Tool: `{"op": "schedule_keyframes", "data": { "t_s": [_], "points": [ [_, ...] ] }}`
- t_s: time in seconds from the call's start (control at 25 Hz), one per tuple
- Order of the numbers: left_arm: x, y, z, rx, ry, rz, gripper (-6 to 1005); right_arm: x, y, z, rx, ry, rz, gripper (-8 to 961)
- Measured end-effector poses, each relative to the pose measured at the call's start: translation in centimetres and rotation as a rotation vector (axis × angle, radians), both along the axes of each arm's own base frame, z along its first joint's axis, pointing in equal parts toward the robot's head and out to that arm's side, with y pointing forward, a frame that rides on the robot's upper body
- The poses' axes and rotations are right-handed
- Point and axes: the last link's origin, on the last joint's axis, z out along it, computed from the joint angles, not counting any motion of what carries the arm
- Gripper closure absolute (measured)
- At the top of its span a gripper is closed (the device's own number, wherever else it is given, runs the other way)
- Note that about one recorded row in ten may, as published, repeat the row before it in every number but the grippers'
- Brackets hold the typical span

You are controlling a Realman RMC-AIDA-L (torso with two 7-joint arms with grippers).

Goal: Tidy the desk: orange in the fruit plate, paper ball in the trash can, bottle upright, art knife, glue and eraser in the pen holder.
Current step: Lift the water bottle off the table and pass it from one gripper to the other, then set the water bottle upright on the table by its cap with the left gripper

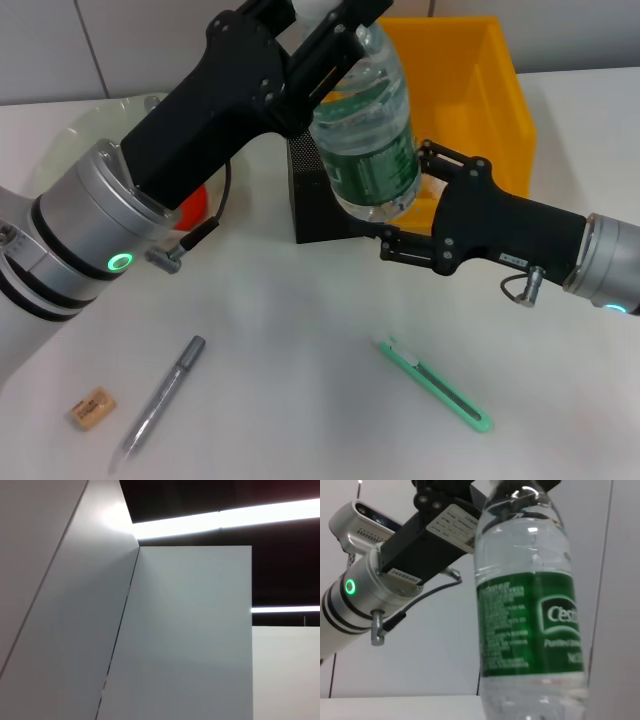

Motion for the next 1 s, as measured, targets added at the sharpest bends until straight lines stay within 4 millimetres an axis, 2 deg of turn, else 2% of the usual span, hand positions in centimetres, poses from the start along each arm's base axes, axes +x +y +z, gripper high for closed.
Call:
{"op": "schedule_keyframes", "data": {
  "t_s": [0.48,0.72,1.0],
  "points": [
    [-1.4,0.6,0.8,0.036,0.009,0.051,550,2.2,-1.6,0.7,0.002,0.013,-0.088,169],
    [-3.1,1.0,0.9,0.044,0.033,0.109,547,3.2,-2.4,1.5,-0.039,0.006,-0.146,169],
    [-4.6,1.4,1.5,0.07,0.086,0.136,544,3.5,-2.6,1.6,-0.081,-0.027,-0.16,168]
  ]
}}
